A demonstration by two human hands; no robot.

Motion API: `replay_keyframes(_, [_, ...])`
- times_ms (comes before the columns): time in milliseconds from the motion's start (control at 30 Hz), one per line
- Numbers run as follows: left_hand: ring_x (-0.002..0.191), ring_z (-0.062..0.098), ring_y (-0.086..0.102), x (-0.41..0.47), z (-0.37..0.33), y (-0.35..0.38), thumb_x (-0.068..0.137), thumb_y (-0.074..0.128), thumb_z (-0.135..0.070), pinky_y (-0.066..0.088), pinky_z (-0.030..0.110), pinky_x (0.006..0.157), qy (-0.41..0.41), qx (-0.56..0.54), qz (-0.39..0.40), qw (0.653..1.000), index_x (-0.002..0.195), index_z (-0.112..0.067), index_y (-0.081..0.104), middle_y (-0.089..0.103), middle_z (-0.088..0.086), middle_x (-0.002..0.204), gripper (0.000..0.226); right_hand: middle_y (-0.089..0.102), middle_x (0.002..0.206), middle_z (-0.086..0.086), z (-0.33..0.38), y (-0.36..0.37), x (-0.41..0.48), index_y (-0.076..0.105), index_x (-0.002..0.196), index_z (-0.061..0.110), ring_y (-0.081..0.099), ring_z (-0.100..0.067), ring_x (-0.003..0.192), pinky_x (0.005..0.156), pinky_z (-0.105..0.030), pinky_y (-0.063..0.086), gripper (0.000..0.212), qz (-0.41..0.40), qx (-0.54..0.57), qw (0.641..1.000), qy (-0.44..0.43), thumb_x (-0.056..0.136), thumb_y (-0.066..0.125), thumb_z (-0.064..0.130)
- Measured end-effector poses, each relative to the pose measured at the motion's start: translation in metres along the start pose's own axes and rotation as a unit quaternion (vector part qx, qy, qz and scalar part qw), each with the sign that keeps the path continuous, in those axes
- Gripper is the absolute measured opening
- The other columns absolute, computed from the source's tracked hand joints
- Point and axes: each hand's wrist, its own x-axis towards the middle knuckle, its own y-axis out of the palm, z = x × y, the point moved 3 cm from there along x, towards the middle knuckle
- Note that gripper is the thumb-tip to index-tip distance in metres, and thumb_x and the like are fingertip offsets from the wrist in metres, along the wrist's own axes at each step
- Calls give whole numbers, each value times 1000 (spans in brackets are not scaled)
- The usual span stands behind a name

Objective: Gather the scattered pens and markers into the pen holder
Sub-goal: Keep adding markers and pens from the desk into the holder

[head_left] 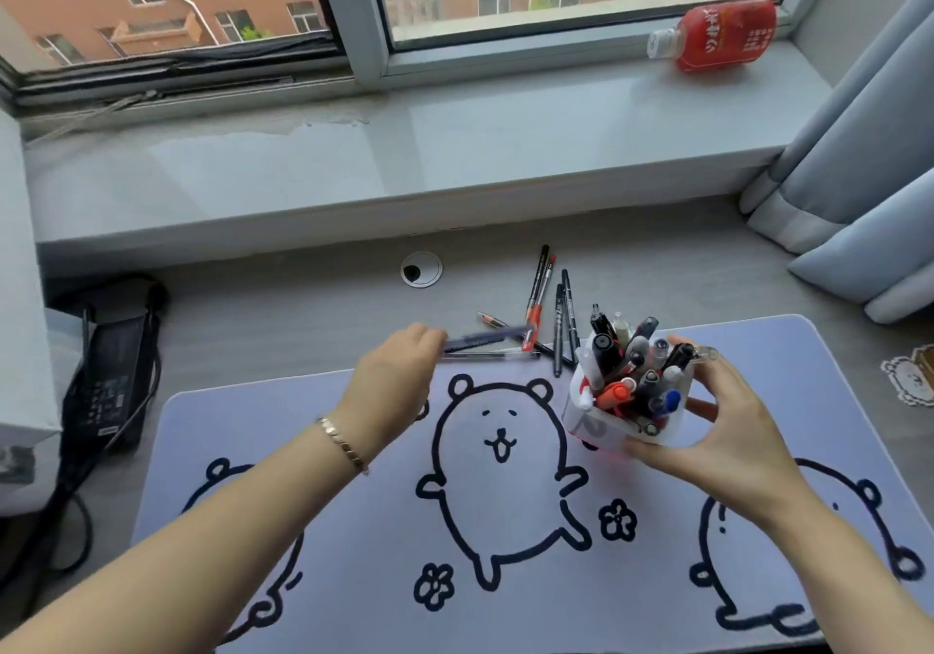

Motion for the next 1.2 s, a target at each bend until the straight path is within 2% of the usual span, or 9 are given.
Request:
replay_keyframes(100, [87, 26, 58, -24, -2, -44, 94, 43, -17, 46, 36, 75, -122, -191, 4, 974, 115, -17, 52, 61, 1, 91, 23, 51, 120, 18, 7, 5, -1, 45, 118, 39, 45, 9, 114, 85, -8, 37, 86, 2, 7, 1000, -2, 39, 75, 52])
replay_keyframes(233, [76, 23, 60, -51, -23, -95, 91, 45, -31, 47, 38, 69, -103, -273, -10, 956, 102, -38, 46, 64, -10, 82, 14, 45, 120, 29, 14, 20, -4, 42, 112, 48, 41, 15, 113, 86, -6, 35, 83, 22, -4, 1000, -10, 39, 80, 47])
replay_keyframes(500, [56, 12, 58, -56, -51, -127, 80, 40, -38, 43, 24, 44, 30, -61, -27, 997, 83, -28, 62, 66, -10, 71, 24, 43, 121, 28, 19, 36, -10, 42, 119, 37, 41, 21, 109, 84, 6, 34, 85, 44, -19, 998, -37, 51, 87, 13])
replay_keyframes(633, [38, 29, 51, -40, -73, -112, 71, 60, -17, 37, 24, 32, 92, 54, -7, 994, 63, -16, 61, 59, 1, 64, 8, 45, 129, 18, 27, 42, -14, 41, 128, 32, 42, 8, 118, 96, -14, 39, 90, 68, -56, 994, -59, 48, 82, 34])
replay_keyframes(800, [34, 28, 39, -28, -101, -88, 45, 79, -2, 12, 21, 31, 143, 66, 24, 987, 68, -11, 56, 56, 7, 70, 34, 45, 130, 19, 29, 48, -18, 41, 131, 27, 46, -3, 120, 99, -30, 45, 92, 68, -74, 992, -71, 47, 75, 33])
replay_keyframes(867, [54, 28, 57, -32, -102, -82, 63, 73, -3, 39, 31, 38, 122, -28, 21, 992, 101, -14, 55, 56, 6, 96, 44, 41, 127, 29, 26, 48, -21, 40, 131, 30, 48, 0, 114, 95, -29, 47, 91, 75, -76, 992, -67, 46, 73, 37])
replay_keyframes(933, [78, 21, 59, -34, -92, -85, 76, 68, -10, 50, 35, 68, 29, -191, 60, 979, 120, -28, 43, 51, -3, 112, 54, 40, 125, 33, 21, 46, -23, 40, 127, 37, 49, 5, 111, 91, -21, 45, 89, 77, -51, 995, -49, 47, 79, 33])
replay_keyframes(1100, [66, 5, 60, -43, -70, -91, 72, 75, -13, 48, 14, 65, -108, -402, -46, 908, 98, -30, 57, 67, -8, 77, 36, 48, 124, 22, 10, 41, -25, 45, 126, 33, 50, 5, 112, 85, -7, 41, 90, 49, -13, 999, -12, 48, 89, 21])
replay_keyframes(1200, [82, 5, 58, -52, -78, -77, 80, 68, -15, 46, 13, 76, -98, -368, -79, 921, 111, -25, 58, 66, -15, 95, 34, 49, 123, 23, 16, 43, -23, 45, 124, 35, 50, 2, 112, 86, -9, 43, 87, 43, -4, 999, -19, 49, 88, 19])
